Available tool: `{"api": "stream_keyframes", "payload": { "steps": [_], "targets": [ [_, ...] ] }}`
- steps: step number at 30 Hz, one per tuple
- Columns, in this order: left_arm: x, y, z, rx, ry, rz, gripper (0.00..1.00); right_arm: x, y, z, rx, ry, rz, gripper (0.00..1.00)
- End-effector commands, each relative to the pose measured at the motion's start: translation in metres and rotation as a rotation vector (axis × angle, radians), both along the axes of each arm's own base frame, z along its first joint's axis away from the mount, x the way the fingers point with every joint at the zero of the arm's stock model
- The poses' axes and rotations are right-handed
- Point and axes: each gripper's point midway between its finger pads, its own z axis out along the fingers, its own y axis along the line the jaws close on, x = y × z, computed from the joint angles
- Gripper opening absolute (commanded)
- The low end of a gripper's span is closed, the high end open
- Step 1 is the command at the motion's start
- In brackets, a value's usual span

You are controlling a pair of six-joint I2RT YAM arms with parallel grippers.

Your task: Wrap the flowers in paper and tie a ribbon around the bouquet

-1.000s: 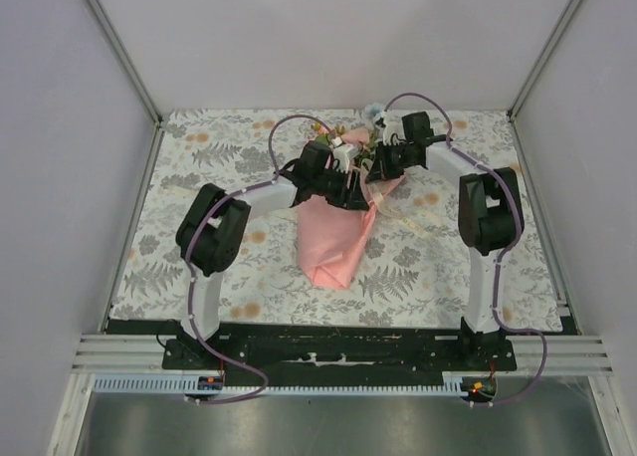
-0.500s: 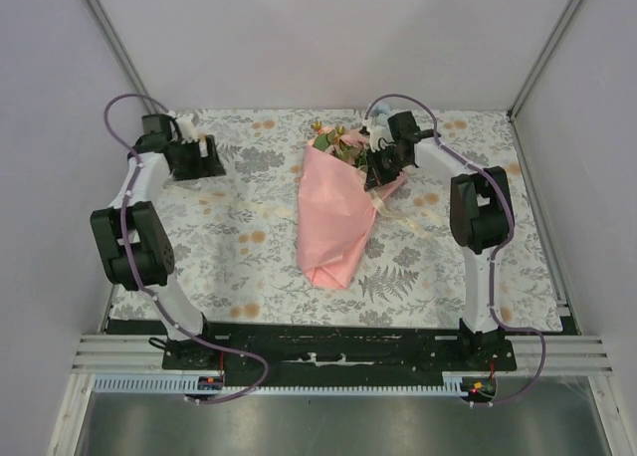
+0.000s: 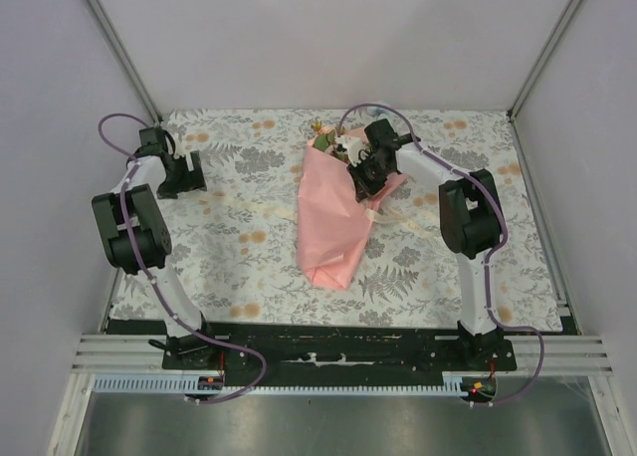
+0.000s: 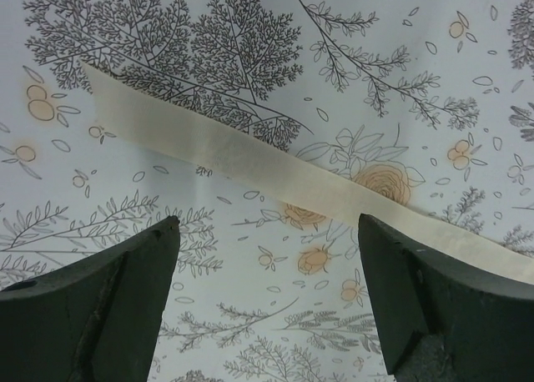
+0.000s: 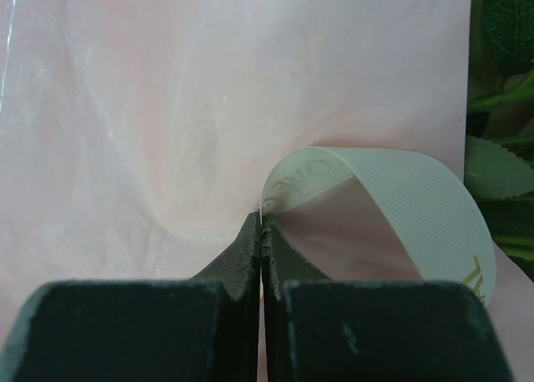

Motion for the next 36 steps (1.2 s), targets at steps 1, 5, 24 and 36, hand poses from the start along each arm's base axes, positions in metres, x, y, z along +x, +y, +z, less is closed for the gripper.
{"api": "stream_keyframes", "payload": {
  "steps": [1,5,24,36],
  "targets": [
    [0.019,-0.007,-0.013,0.061,-0.030,-0.046,0.94,0.001,-0.012,0.009,-0.055,-0.037,0.022,0.00],
    [0.017,-0.028,-0.033,0.070,0.016,-0.091,0.94,-0.001,-0.014,0.004,-0.070,-0.019,0.032,0.00],
    [0.010,0.067,-0.037,0.130,0.089,0.066,0.02,-0.001,-0.019,-0.006,-0.110,-0.006,0.047,0.00],
    [0.037,-0.040,0.161,-0.008,-0.509,-0.352,0.02,-0.003,-0.013,0.002,-0.078,-0.009,0.053,0.00]
  ]
}}
